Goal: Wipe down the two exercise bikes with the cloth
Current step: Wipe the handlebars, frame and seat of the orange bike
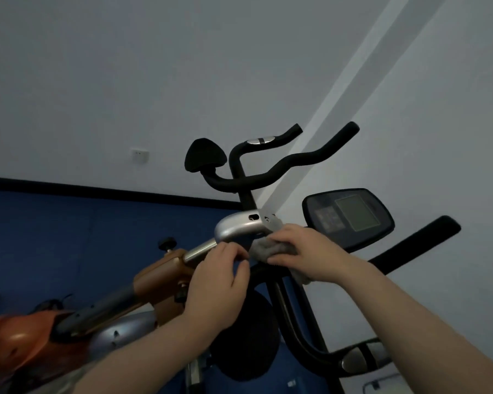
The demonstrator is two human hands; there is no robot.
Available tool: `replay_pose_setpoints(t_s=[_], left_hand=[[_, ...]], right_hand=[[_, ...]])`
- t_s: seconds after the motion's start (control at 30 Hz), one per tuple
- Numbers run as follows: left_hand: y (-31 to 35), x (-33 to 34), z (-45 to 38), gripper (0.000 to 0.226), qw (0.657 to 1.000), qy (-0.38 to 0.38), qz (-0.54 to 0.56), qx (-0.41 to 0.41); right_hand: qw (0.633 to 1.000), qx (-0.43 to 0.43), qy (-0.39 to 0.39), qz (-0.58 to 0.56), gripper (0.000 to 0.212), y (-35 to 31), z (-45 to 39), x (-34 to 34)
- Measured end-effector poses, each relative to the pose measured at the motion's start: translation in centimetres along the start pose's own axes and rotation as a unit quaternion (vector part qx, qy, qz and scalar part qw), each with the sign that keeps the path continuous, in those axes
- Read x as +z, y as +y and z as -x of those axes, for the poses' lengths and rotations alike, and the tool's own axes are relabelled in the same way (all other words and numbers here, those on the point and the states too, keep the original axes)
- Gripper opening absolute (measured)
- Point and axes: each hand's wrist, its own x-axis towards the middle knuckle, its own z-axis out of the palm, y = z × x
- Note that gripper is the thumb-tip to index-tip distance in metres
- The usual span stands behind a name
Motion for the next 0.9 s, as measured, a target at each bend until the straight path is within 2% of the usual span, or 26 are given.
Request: replay_pose_setpoints(t_s=[0.07,0.17,0.23,0.33,0.43,0.53,0.6,0.67,0.73,0.83,0.9], left_hand=[[0.0,0.0,-0.1,0.012,1.000,-0.003,-0.003,0.004],[0.1,-0.1,-0.1,0.012,1.000,-0.006,-0.001,0.010],[0.0,-0.1,-0.1,0.011,1.000,-0.008,0.002,0.012],[0.0,-0.1,-0.1,0.012,1.000,-0.009,0.001,0.012],[0.1,-0.1,-0.1,0.011,1.000,-0.006,-0.006,0.010],[0.0,0.0,0.1,0.011,1.000,-0.011,0.001,0.000],[0.0,0.0,0.2,0.014,1.000,-0.022,0.008,-0.012],[0.2,0.0,0.2,0.017,0.999,-0.027,0.006,-0.023],[0.3,0.0,0.1,0.018,0.999,-0.032,-0.002,-0.032],[0.2,-0.1,0.2,0.018,0.999,-0.034,0.002,-0.042],[0.3,-0.1,0.2,0.019,0.999,-0.035,-0.002,-0.039]], right_hand=[[0.999,-0.008,0.033,-0.003,0.028,-0.8,-1.3,0.3],[0.995,-0.025,0.091,0.017,0.019,-2.1,-2.0,1.3],[0.995,-0.051,0.089,0.015,0.015,-1.5,-0.9,1.6],[0.996,-0.060,0.052,-0.050,0.016,-0.6,0.1,1.2],[0.991,-0.014,0.096,-0.092,0.014,-1.4,-1.5,0.9],[0.990,-0.014,0.134,-0.049,0.018,-1.7,-1.4,1.5],[0.995,-0.031,0.093,-0.029,0.015,-0.9,-0.4,1.5],[0.996,-0.026,0.050,-0.062,0.012,-0.8,-0.7,0.9],[0.994,-0.006,0.086,-0.070,0.009,-1.4,-1.9,1.1],[0.985,-0.004,0.169,0.037,0.017,-2.5,-2.3,2.8],[0.990,-0.033,0.135,0.032,0.016,-2.6,-1.1,2.9]])
